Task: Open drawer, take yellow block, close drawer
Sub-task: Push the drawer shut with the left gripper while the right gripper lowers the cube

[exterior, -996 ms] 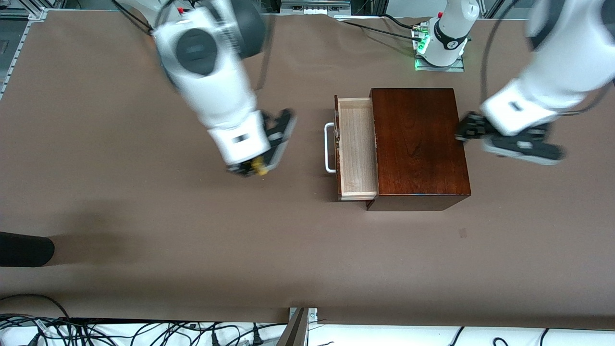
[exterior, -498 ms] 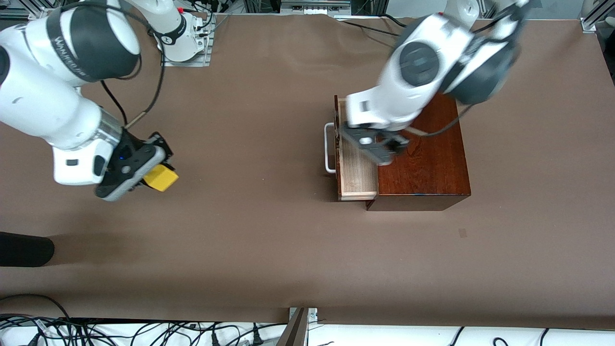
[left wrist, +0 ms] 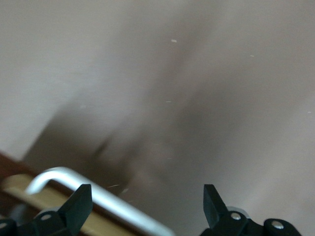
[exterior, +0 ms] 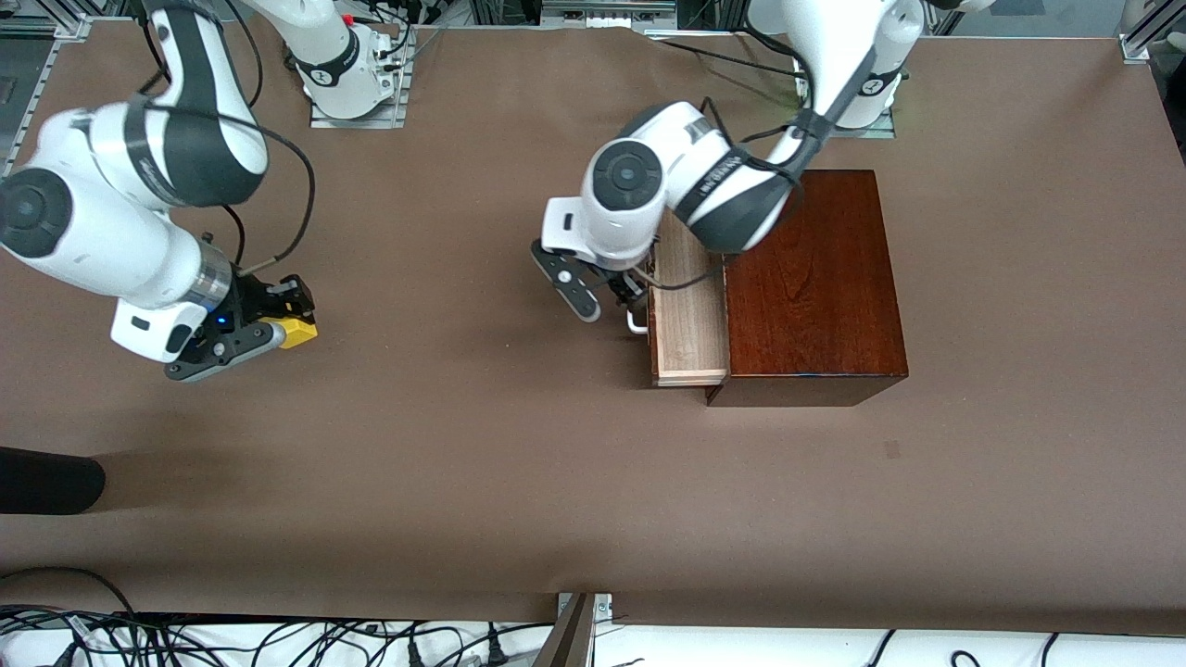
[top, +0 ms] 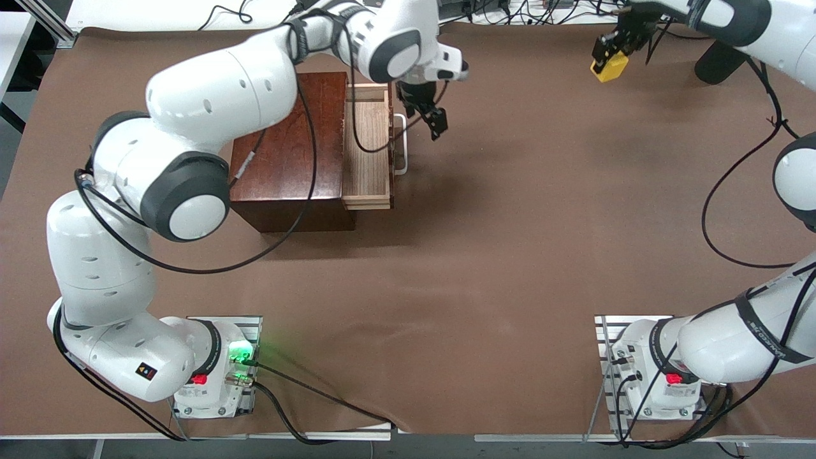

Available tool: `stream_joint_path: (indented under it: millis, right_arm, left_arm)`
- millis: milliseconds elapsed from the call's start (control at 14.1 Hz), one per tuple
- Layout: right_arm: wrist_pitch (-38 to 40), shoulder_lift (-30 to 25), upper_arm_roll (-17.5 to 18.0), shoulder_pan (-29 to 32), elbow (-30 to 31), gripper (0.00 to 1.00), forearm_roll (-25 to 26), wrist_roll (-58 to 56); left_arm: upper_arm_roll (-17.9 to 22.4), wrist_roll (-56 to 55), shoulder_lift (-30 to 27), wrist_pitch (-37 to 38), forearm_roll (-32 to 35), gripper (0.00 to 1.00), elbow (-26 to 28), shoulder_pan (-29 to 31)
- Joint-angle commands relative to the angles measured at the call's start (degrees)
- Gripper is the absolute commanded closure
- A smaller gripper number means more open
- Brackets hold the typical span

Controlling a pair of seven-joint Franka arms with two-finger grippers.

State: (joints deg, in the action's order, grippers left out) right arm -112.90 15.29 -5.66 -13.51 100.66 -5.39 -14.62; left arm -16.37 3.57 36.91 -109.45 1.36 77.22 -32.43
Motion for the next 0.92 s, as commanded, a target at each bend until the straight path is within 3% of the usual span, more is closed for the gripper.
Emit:
stream_joint_path:
  millis: [0,213,427,569,854]
  right_arm:
    - [-8.8,-2.9,-0.31,-0.2,10.67,1.0,1.0,5.37]
    - [-19.16,-2.55,-0.31,-0.2,18.76,1.0,1.0,6.62]
    - [-27.97,-0.71,-0.23,-0.2,23.95,1.0,0.91,8.9]
    - [-31.66,0.7,-0.23,-0.2,25.72,1.0,0.82,10.05]
    - [-35.19,3.6,-0.23,-0.2,26.52,1.0,0.82,11.81]
  left_arm:
    - [1.25,-8.02,2.19,0.29,-1.0,0.0,-2.51,-4.82]
    - [2.21,-9.12,2.56,-0.86,0.12,0.0,-3.83,-7.03]
    - [2.39,8.68,3.87,-1.21,4.53,0.0,-3.66,-5.19]
    - [2.39,12.94,5.27,-4.0,5.92,0.0,-3.22,-5.1]
    - [2.39,29.79,5.9,-6.57,6.72,0.0,-1.12,-2.12]
